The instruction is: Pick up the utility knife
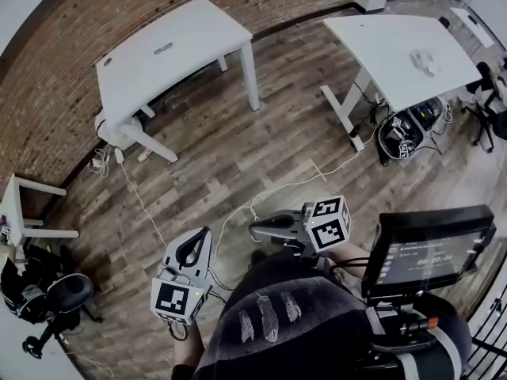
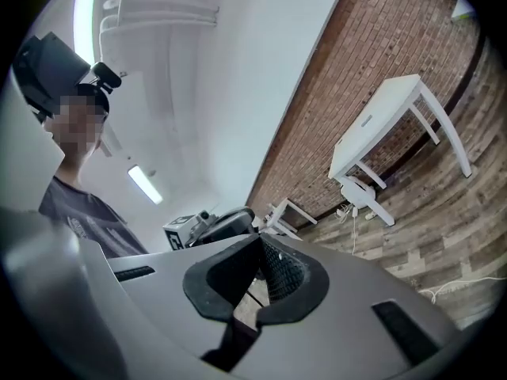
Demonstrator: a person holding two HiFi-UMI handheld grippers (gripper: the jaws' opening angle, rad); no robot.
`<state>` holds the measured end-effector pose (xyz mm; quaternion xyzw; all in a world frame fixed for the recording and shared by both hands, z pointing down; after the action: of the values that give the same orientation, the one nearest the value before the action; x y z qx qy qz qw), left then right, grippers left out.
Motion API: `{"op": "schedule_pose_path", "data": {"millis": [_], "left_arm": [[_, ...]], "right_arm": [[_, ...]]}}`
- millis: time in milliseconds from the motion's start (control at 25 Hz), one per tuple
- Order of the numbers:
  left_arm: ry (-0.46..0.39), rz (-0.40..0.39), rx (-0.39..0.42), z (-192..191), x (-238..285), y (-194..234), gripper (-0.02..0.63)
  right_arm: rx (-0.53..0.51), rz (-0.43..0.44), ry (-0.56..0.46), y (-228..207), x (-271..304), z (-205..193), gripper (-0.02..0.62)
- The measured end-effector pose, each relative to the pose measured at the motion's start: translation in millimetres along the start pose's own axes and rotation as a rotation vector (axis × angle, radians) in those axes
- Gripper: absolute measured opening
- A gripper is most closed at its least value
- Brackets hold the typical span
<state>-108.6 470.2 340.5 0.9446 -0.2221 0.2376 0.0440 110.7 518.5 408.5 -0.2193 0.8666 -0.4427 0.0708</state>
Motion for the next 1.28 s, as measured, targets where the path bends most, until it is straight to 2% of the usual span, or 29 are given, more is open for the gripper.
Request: {"op": "schedule_pose_path", "data": {"millis": [240, 480, 680, 840, 960, 1120, 1280], "left_arm": [[0.052, 0.092, 0.029, 31, 33, -20, -0.005], [0.126, 0.153, 0.081, 50, 57, -35, -0.005], [0.167, 0.085, 0.051, 51, 70, -42, -0.005], [0.199, 0.030, 0.021, 45, 89, -44, -0.005], [0.158, 0.015, -0.012, 46, 93, -40, -0.005], [0.144, -0.006, -0.013, 45, 98, -29, -0.005], [0.118, 0.022, -0.033, 37, 94, -10, -0.005]], "right_arm": [[0.029, 0.077, -0.012, -27, -34, 24, 0.000], [0.054, 0.155, 0.070, -47, -52, 30, 0.000], [0.048, 0.222, 0.090, -52, -55, 38, 0.000], [0.061, 0.282, 0.171, -54, -53, 39, 0.000], [0.047, 0.270, 0.183, -55, -56, 41, 0.000], [0.063, 0.241, 0.175, -62, -53, 50, 0.000], [0.055, 0.216, 0.186, -65, -38, 58, 0.000]]}}
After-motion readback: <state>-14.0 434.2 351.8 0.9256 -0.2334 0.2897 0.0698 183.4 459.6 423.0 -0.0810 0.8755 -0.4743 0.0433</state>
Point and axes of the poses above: the fingertips, and each gripper's own axes: x forward along the fingers, y to its left, z out of its top, the point moved 9 cm from there along -x, backward along the fingers, and after that the axes turned 5 degrees about y, right-handed, at the moved point
